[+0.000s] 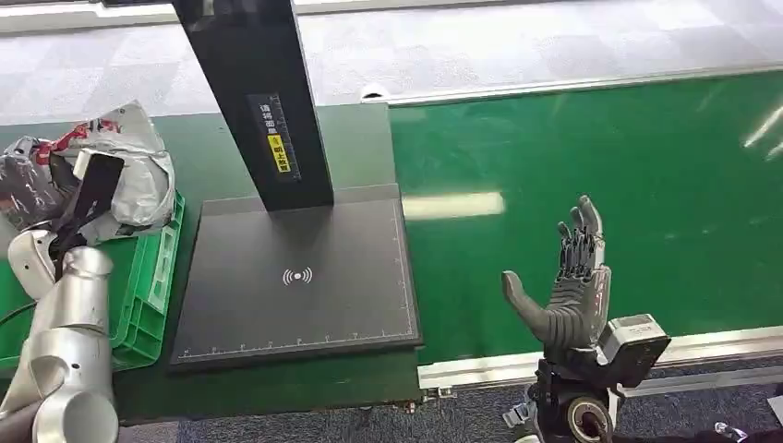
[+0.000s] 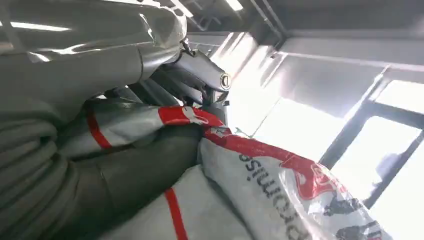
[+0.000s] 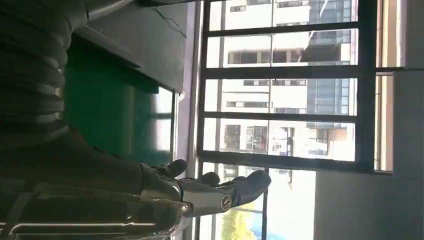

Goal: Moved the parcel from conveyor to table for the left to box.

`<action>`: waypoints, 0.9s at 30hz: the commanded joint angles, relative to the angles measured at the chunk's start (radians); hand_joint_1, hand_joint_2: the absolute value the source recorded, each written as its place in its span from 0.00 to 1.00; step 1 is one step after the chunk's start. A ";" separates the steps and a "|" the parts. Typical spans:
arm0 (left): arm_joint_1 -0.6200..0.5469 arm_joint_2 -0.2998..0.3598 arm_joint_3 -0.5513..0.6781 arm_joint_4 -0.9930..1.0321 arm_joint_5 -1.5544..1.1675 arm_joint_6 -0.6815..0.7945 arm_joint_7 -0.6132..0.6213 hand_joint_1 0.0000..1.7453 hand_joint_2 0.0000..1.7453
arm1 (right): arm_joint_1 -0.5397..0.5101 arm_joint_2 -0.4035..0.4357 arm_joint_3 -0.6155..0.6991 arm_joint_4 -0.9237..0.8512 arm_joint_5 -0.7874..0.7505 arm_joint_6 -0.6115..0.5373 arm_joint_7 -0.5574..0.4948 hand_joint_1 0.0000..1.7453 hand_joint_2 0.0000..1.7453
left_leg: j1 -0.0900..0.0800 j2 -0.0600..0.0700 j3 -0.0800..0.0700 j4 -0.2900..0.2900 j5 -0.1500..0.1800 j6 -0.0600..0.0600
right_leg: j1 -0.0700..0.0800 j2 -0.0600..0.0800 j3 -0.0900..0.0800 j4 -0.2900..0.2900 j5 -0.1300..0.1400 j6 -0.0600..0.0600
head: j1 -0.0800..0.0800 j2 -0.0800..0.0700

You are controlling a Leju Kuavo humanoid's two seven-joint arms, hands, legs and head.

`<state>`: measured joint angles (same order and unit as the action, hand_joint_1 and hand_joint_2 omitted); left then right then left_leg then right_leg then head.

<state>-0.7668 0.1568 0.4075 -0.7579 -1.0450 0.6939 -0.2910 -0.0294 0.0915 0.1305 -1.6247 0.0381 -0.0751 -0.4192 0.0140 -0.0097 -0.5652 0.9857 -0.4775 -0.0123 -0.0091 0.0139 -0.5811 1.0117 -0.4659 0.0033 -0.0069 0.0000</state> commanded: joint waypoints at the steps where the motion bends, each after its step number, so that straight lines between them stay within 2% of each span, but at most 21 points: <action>1: -0.108 0.039 0.113 0.233 -0.074 0.004 0.033 1.00 1.00 | -0.034 -0.032 0.044 0.071 -0.011 -0.004 0.009 0.00 1.00 | 0.001 0.000 0.000 0.000 0.000 0.001 | 0.001 -0.002 0.001 -0.001 0.000 0.000 | 0.000 0.000; 4: -0.113 0.049 0.107 0.247 -0.104 0.004 0.056 1.00 1.00 | -0.037 -0.035 0.049 0.077 -0.012 -0.005 0.010 0.00 1.00 | 0.000 0.000 0.000 -0.001 0.000 0.001 | 0.001 -0.001 0.001 -0.002 0.000 0.000 | 0.000 0.000; 9: -0.176 0.090 0.086 0.337 -0.157 0.004 0.165 1.00 1.00 | -0.040 -0.034 0.056 0.078 -0.012 -0.011 0.016 0.00 1.00 | 0.001 -0.001 -0.002 0.000 0.000 0.000 | 0.001 -0.003 0.000 -0.001 0.000 -0.001 | 0.000 0.000; 17: -0.174 0.088 0.122 0.305 -0.141 0.004 0.169 1.00 1.00 | -0.027 -0.024 0.052 0.062 0.001 -0.025 0.025 0.00 1.00 | 0.001 0.000 -0.001 0.000 0.000 0.001 | 0.001 -0.001 0.000 -0.001 0.000 0.000 | 0.001 0.000; 18: -0.176 0.082 0.138 0.298 -0.142 0.004 0.171 0.00 1.00 | -0.030 -0.021 0.051 0.064 0.004 -0.026 0.027 0.00 1.00 | 0.001 0.000 -0.002 0.000 0.000 0.001 | 0.001 -0.002 -0.001 -0.001 0.000 0.000 | 0.000 0.000; 27: -0.229 0.064 0.205 0.367 0.060 -0.033 0.071 0.00 1.00 | -0.025 -0.021 0.041 0.067 0.020 -0.032 0.034 0.00 1.00 | 0.001 -0.003 -0.002 0.000 0.001 0.001 | 0.001 -0.004 0.000 -0.001 0.000 0.000 | 0.000 0.000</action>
<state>-0.9038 0.2422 0.5219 -0.5054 -1.1015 0.6924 -0.1759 -0.0405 0.0763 0.1694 -1.6041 0.0519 -0.1026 -0.3933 0.0141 -0.0106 -0.5669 0.9858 -0.4776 -0.0123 -0.0092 0.0135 -0.5824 1.0114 -0.4659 0.0033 -0.0065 0.0000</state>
